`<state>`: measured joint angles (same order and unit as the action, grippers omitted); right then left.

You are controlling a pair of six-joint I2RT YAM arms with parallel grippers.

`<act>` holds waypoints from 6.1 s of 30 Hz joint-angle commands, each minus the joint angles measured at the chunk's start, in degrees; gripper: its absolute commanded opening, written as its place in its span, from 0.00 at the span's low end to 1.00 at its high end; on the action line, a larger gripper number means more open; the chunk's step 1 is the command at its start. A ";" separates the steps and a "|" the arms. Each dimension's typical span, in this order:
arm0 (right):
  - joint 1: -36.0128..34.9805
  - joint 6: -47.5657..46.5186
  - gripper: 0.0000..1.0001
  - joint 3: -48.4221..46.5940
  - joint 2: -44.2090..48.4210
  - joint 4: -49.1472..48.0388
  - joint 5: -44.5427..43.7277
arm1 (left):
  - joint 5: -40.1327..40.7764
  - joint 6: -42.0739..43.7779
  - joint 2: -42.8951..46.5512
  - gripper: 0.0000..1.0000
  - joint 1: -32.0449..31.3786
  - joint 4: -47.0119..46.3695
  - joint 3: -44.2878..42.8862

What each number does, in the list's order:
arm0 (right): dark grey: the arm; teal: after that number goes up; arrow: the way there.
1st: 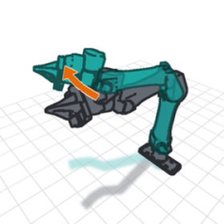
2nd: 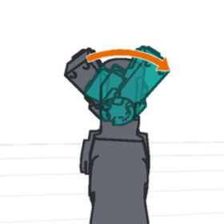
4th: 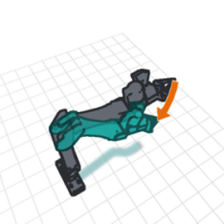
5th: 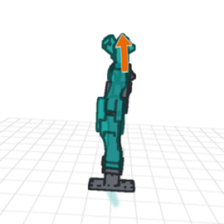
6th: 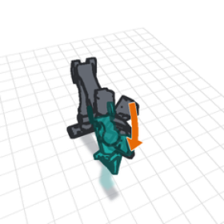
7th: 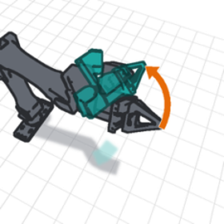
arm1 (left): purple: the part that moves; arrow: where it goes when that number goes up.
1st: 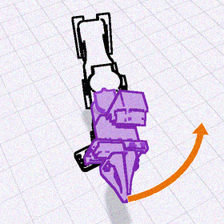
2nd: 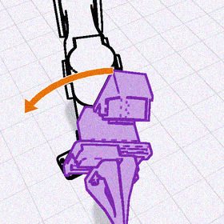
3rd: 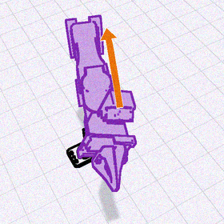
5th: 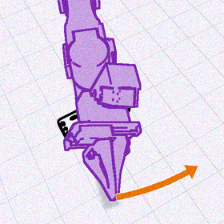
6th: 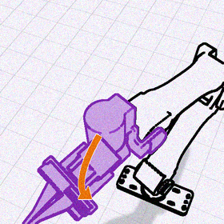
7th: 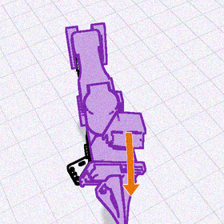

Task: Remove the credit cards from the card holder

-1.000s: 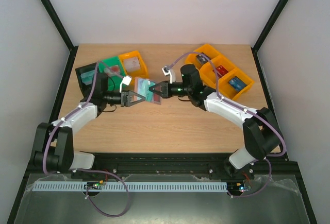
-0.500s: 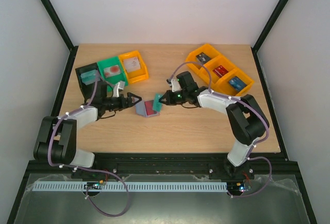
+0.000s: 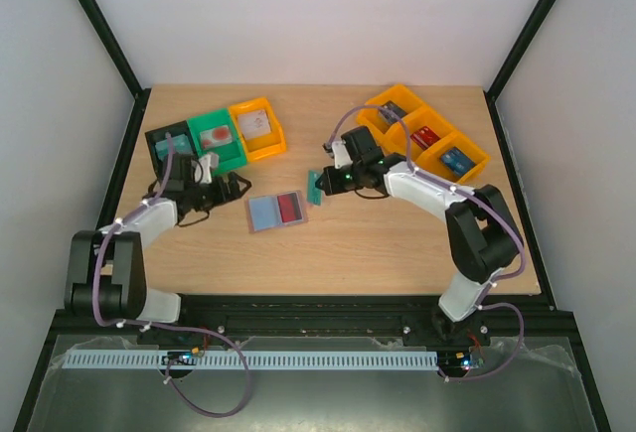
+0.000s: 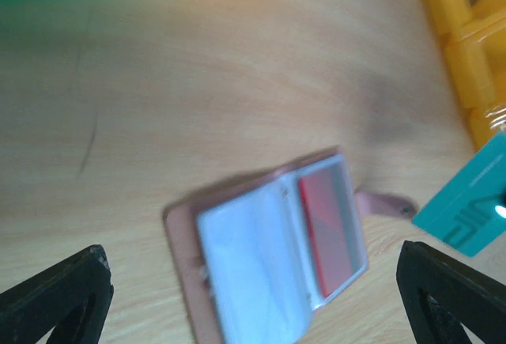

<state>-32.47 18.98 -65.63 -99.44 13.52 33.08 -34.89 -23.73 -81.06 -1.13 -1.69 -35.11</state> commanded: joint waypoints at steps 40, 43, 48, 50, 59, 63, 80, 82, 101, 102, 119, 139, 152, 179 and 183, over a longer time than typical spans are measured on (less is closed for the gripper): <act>-7.13 -26.48 0.24 0.54 29.66 -3.09 20.47 | -25.10 56.48 5.63 0.02 -22.02 58.16 -53.80; -6.54 -19.84 0.46 4.29 29.58 -11.15 21.83 | -35.32 43.07 5.97 0.02 -13.94 49.18 -53.24; -6.29 -10.75 0.54 4.57 26.29 -21.06 27.48 | -42.66 33.41 8.12 0.02 -10.50 39.88 -48.15; -6.29 -9.75 0.59 4.25 25.50 -21.90 27.71 | -43.07 33.32 8.61 0.02 -10.47 39.87 -46.93; -6.29 -3.60 0.62 4.01 25.25 -29.22 28.47 | -45.24 32.08 9.49 0.02 -10.47 38.52 -44.68; -6.29 0.50 0.29 3.63 24.40 -32.37 29.03 | -44.94 32.01 9.69 0.02 -10.48 38.28 -43.47; 2.57 10.48 0.02 -2.50 17.40 -14.02 20.03 | -6.86 54.58 10.10 0.91 -7.12 52.52 -54.04; 2.65 7.81 0.01 -4.87 16.70 -8.76 18.59 | 2.72 61.69 10.71 0.91 -8.00 52.71 -56.23; -4.60 13.19 0.02 -7.47 15.52 -15.37 29.64 | 11.08 146.63 46.86 0.89 -23.57 -13.78 -1.10; -5.02 13.48 0.02 -7.51 15.50 -15.87 29.74 | 11.13 147.25 46.62 0.89 -23.64 -14.04 -0.76; -9.59 14.33 0.02 -9.16 12.17 -18.23 32.63 | 13.90 150.20 43.66 0.29 -25.55 -10.92 -1.37; 1.77 7.13 0.99 -4.61 20.07 -5.73 0.80 | 54.91 108.20 19.36 0.02 -18.74 34.84 -30.78; 4.05 0.08 0.99 -2.68 22.00 -2.09 -4.71 | 47.73 91.06 -14.62 0.02 6.12 39.48 -52.34; 5.48 -2.01 0.99 -4.55 15.85 -1.72 -3.04 | 51.86 94.48 -29.03 0.02 11.32 14.07 -43.19; 5.49 -1.94 0.99 -4.58 15.85 -1.74 -2.66 | 52.06 94.63 -29.16 0.02 11.17 10.46 -42.27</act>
<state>-27.33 17.93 -68.73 -83.85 11.35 29.89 15.94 70.46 -109.56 9.96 14.09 -78.54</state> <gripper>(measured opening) 0.987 0.025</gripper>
